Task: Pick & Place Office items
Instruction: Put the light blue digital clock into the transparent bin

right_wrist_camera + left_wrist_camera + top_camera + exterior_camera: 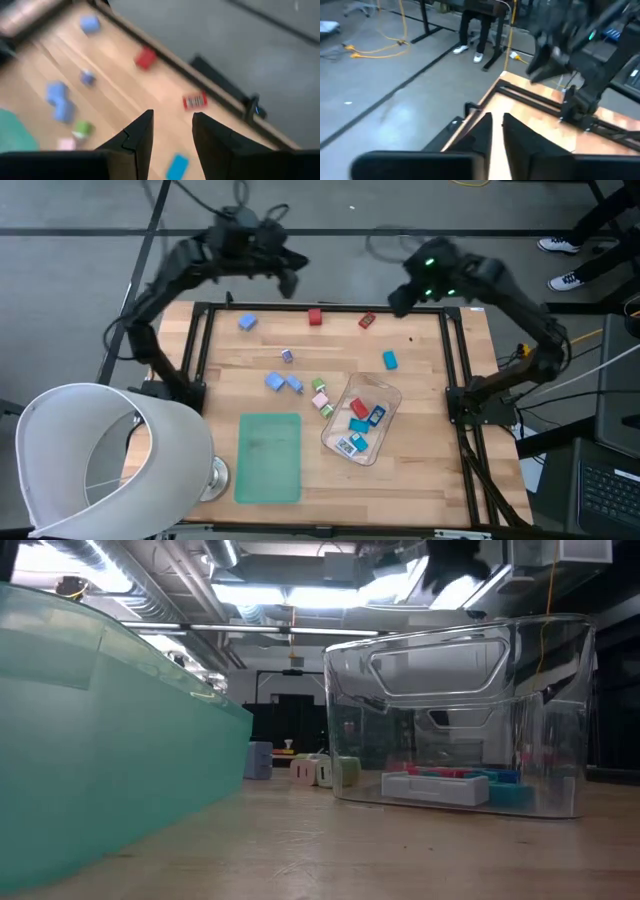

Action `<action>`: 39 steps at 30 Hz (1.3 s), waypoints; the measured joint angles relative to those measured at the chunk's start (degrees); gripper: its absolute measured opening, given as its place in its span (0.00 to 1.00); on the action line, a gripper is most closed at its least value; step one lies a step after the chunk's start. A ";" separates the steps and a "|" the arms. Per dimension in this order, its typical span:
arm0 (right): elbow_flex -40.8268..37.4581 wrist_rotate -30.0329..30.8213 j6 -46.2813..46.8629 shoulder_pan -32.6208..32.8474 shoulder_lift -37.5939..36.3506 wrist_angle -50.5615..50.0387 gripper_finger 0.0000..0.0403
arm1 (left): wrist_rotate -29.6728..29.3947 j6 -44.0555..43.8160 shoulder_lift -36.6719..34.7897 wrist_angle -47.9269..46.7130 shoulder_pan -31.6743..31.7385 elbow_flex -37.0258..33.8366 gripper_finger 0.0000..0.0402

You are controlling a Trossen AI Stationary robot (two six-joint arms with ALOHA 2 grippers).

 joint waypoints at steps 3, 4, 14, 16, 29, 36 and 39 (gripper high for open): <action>-7.31 1.25 3.07 0.75 0.25 -0.04 0.34 | -1.99 1.00 -3.17 -2.71 1.54 0.00 0.22; -10.00 1.27 4.29 0.85 0.15 -0.02 0.35 | -3.34 1.17 -4.06 -3.30 1.93 0.00 0.26; -34.50 -7.19 14.91 1.91 0.02 2.16 0.68 | -7.39 3.59 -7.21 -4.56 4.86 0.00 0.53; -38.62 -7.42 17.42 2.22 0.02 3.67 0.77 | -7.37 3.59 -6.98 -4.74 5.24 0.00 0.54; -48.56 -3.05 26.56 2.84 0.00 20.22 0.92 | -4.92 3.89 -5.41 -8.42 5.25 -0.04 0.53; -48.54 -2.40 27.84 1.53 6.16 23.26 0.80 | -4.92 3.91 -5.47 -8.62 5.25 -0.04 0.51; -48.54 -3.58 27.97 1.37 9.88 26.07 0.77 | -4.92 3.94 -5.47 -8.68 5.25 -0.04 0.50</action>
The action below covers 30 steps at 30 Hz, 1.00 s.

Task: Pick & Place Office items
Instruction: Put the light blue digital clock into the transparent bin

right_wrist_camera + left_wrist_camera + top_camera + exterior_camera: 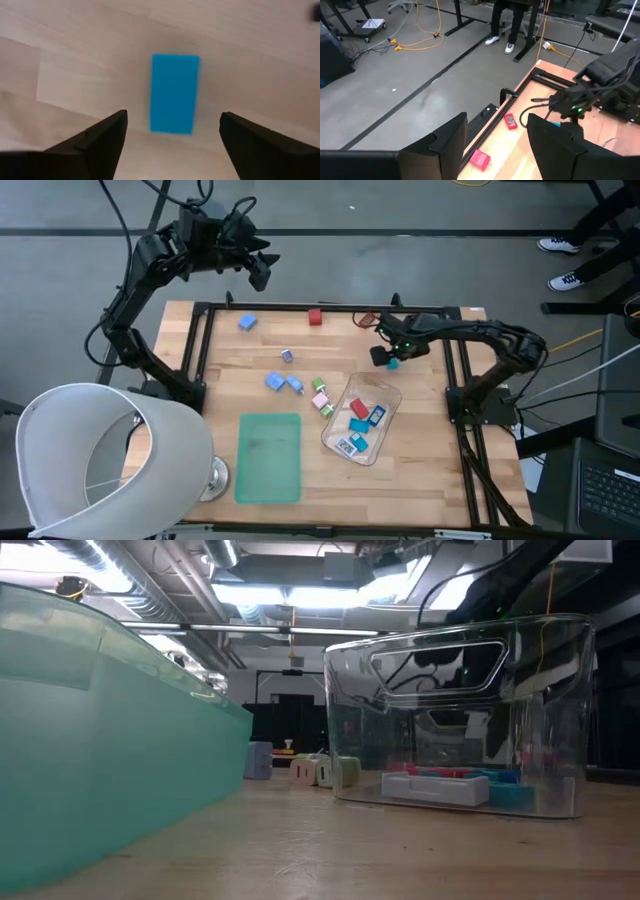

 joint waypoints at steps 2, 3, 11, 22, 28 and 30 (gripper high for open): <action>0.00 -0.39 0.06 0.00 2.10 2.25 0.75 | 0.00 0.00 0.00 -0.21 0.00 0.00 0.51; 0.00 -0.92 0.08 0.00 3.10 3.39 0.74 | 0.04 0.00 0.00 -0.23 0.00 0.00 0.51; 0.13 -2.75 1.18 0.00 7.43 5.85 0.69 | -0.26 0.12 0.00 -2.15 0.00 0.00 0.50; 0.12 -3.17 0.22 -0.35 7.50 6.56 0.52 | -1.09 1.26 0.00 -2.53 0.00 0.00 0.49; 0.15 -4.08 -0.11 -0.37 7.50 6.89 0.37 | -1.07 0.55 0.00 -2.48 0.00 0.00 0.47; 0.15 -4.88 -0.33 -0.41 7.50 7.04 0.37 | -1.09 0.14 -0.01 -2.28 0.00 0.00 0.47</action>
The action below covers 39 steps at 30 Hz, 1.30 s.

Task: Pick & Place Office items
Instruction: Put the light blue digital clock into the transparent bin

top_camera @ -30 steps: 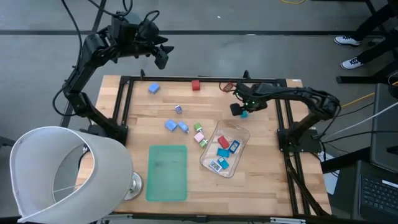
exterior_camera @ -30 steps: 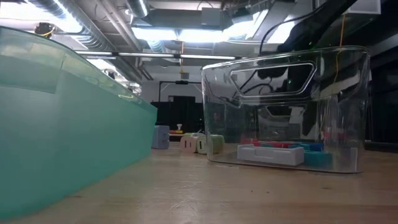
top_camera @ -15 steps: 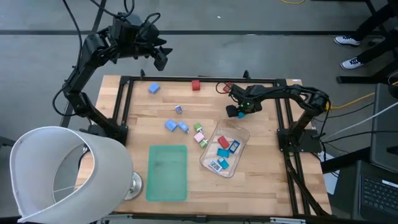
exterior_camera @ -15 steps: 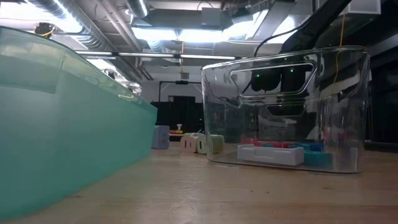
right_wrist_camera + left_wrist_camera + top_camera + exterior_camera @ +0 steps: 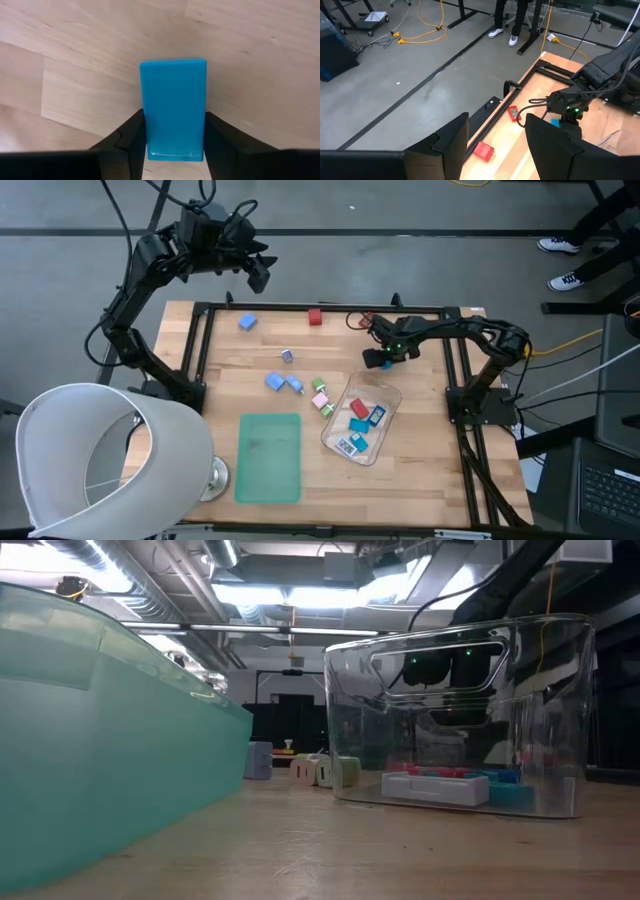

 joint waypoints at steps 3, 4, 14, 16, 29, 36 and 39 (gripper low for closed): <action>0.13 -1.10 -0.75 0.00 -0.39 0.92 0.37 | -0.25 0.01 -0.62 1.21 0.00 0.00 0.48; 0.55 -1.48 -1.16 0.04 -0.56 1.26 0.37 | -0.41 0.23 -1.17 2.22 0.00 0.00 0.48; 14.75 -7.85 -5.61 0.16 -7.15 6.13 0.37 | -4.09 -0.49 -9.52 7.67 0.00 0.02 0.46; 19.09 -11.34 -8.34 1.13 -8.14 5.86 0.37 | -4.33 -1.26 -11.01 7.70 0.00 0.02 0.46; 35.51 -22.29 -18.26 21.45 -9.57 -12.48 0.37 | -5.83 -0.68 -14.20 6.30 0.00 0.02 0.46; 23.03 -22.42 -16.11 30.09 -9.51 -13.86 0.37 | -5.79 -0.68 -13.15 4.07 -0.02 0.02 0.45; 15.70 -22.49 -13.77 31.08 -9.50 -12.10 0.37 | -4.73 -0.68 -12.81 3.62 -0.06 0.02 0.45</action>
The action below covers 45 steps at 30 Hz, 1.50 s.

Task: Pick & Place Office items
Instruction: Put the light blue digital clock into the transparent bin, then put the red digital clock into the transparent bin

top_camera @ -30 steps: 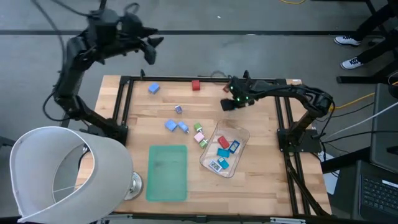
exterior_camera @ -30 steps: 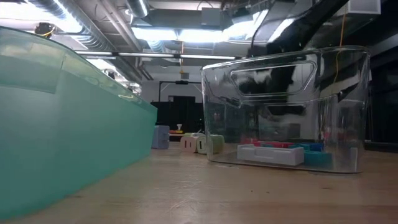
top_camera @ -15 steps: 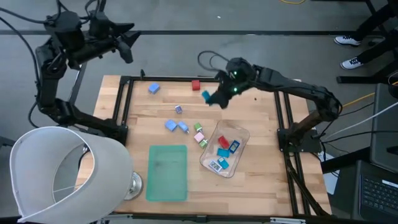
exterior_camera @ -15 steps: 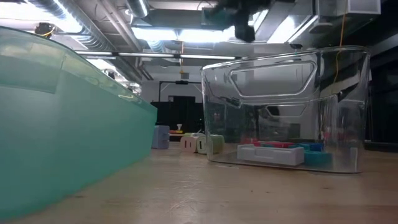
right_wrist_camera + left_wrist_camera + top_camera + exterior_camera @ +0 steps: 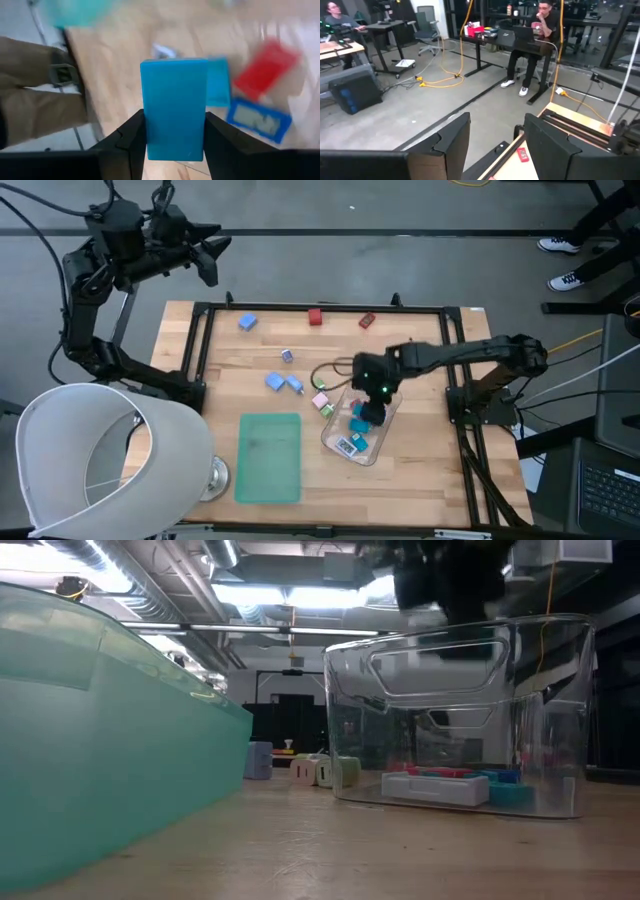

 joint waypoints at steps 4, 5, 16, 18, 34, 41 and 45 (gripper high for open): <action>-4.99 -0.62 5.85 -0.02 0.02 2.60 0.37 | 0.86 -0.07 0.09 -0.03 -0.01 0.00 0.45; -5.14 -0.62 6.53 -0.12 0.02 2.56 0.37 | 0.86 -0.13 0.07 -0.01 -0.01 0.00 0.45; -0.24 2.41 6.70 -0.38 -0.01 3.03 0.89 | 0.88 -0.42 0.05 -0.03 -0.01 0.00 0.45; 2.21 3.30 6.43 -0.63 -0.01 2.88 0.87 | 0.86 -0.39 0.05 -0.03 -0.01 0.00 0.44; 24.00 15.10 12.71 -14.98 1.20 32.59 0.55 | 1.56 1.81 0.06 -0.03 -0.01 0.00 0.43; 23.92 32.19 26.41 -21.58 6.51 34.69 0.54 | 1.51 4.49 0.07 -0.03 0.00 0.00 0.43; 23.89 36.70 38.36 -26.17 10.51 29.76 0.54 | 0.80 4.00 0.06 -0.03 0.00 0.00 0.43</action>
